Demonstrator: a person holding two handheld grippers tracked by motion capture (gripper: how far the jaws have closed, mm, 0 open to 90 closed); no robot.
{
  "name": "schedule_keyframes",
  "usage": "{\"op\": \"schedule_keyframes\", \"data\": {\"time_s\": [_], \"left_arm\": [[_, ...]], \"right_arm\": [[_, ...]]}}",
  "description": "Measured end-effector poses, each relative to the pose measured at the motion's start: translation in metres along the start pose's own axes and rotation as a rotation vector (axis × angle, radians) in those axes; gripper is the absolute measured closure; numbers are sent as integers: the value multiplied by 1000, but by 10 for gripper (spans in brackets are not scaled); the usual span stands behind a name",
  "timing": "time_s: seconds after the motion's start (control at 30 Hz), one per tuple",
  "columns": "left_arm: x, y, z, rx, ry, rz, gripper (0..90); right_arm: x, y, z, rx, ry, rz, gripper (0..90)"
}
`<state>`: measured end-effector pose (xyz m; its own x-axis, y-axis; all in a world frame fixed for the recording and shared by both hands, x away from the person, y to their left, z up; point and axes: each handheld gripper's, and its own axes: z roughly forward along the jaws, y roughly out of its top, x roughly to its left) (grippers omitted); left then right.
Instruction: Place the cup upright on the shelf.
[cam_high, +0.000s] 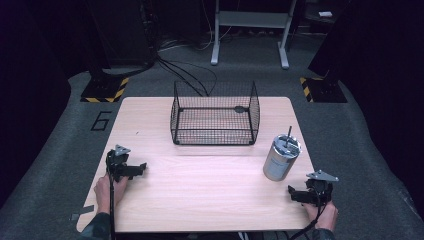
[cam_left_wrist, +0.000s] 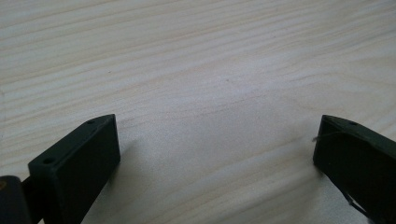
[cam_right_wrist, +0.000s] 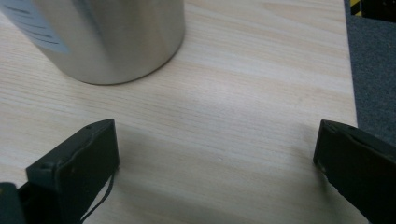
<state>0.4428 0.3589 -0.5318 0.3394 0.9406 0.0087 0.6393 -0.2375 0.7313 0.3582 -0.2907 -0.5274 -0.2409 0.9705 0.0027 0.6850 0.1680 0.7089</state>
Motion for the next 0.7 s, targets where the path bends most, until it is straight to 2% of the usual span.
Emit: {"op": "schedule_keyframes", "data": {"time_s": [0.03,0.13,0.3,0.4,0.47,0.5,0.57,0.63,0.7], "left_arm": [[0,0,0,1,-2,-1,5],[0,0,0,0,-3,-2,5],[1,0,0,4,1,-3,4],[1,0,0,5,1,-2,4],[1,0,0,5,1,-2,5],[1,0,0,4,1,-3,5],[1,0,0,5,1,-2,5],[1,0,0,3,2,-6,4],[1,0,0,2,2,-7,5]], "right_arm": [[0,0,0,-1,2,-16,0],[5,2,-2,-23,33,-5,0],[23,11,-13,-73,77,-7,0],[27,16,-19,-90,85,-17,0],[32,25,-29,-144,84,-15,0],[32,25,-29,-144,84,-15,0],[34,31,-36,-184,83,-11,0],[37,42,-42,-206,95,-25,0],[38,44,-43,-212,93,-24,0]]}}
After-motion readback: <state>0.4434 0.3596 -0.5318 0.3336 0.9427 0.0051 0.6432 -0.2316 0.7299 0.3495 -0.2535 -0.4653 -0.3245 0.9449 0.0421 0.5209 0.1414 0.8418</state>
